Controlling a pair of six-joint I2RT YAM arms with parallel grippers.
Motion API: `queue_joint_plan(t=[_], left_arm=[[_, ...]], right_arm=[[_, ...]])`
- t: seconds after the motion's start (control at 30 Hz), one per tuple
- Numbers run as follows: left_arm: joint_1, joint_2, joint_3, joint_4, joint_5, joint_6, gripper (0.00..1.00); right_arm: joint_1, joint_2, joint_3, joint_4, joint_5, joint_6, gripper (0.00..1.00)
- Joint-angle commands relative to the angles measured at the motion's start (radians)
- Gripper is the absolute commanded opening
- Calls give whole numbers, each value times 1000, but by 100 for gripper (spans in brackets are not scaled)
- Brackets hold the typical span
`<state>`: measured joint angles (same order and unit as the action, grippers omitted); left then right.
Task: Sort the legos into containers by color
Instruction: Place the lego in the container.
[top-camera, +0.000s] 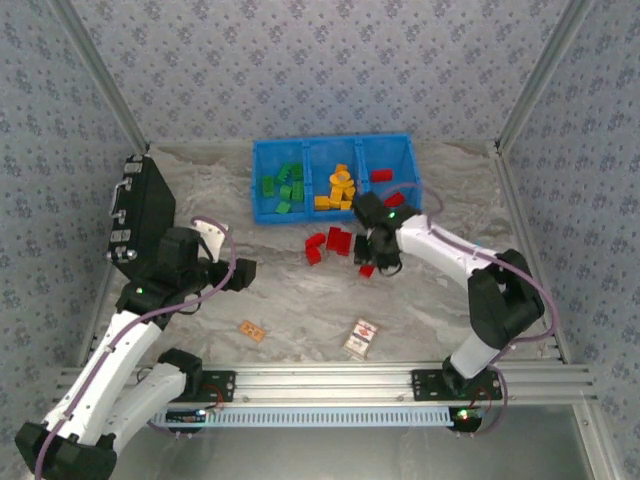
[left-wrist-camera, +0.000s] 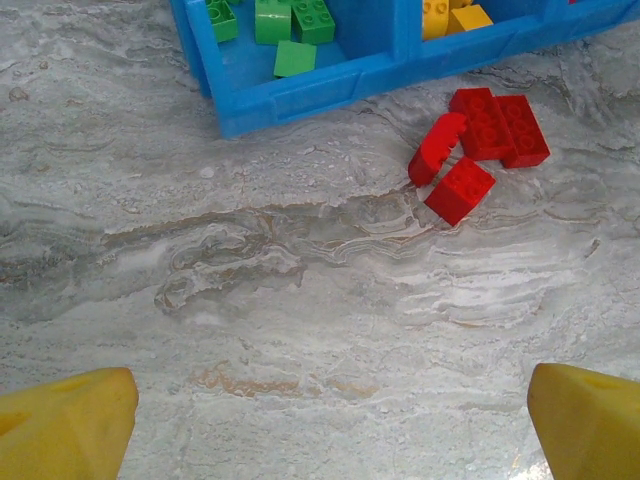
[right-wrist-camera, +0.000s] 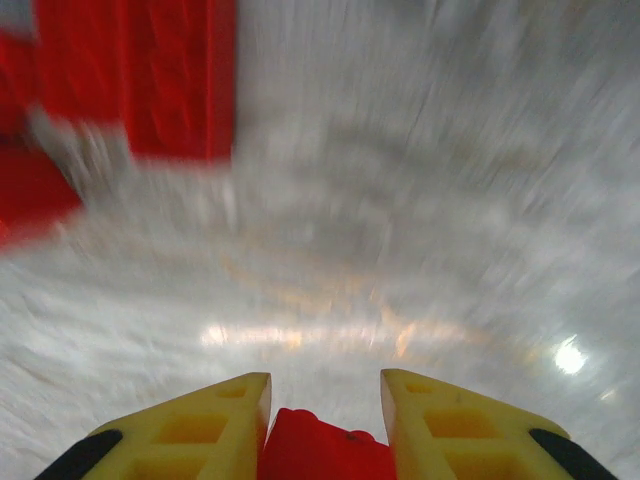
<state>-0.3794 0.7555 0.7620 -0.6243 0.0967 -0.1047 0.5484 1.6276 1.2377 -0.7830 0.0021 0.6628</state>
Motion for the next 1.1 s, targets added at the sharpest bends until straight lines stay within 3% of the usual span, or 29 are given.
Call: queue_joint_plan(t=[0.0, 0.17, 0.4, 0.67, 0.8, 1.07], left_arm=[[0, 0, 0, 17, -11, 7, 100], [-1, -2, -1, 16, -23, 8, 100], [-1, 2, -3, 14, -27, 8, 100], [-1, 4, -7, 15, -30, 9, 100], [-1, 9, -7, 13, -40, 7, 100], [-1, 53, -4, 10, -51, 11, 100]], right_arm=[[-88, -1, 150, -37, 75, -167, 32], [-179, 128, 362, 1, 117, -301, 32], [-214, 382, 680, 50, 233, -447, 32], [-254, 645, 984, 38, 297, -491, 32], [-275, 707, 1034, 44, 280, -498, 37], [-297, 671, 1025, 44, 246, -497, 52]])
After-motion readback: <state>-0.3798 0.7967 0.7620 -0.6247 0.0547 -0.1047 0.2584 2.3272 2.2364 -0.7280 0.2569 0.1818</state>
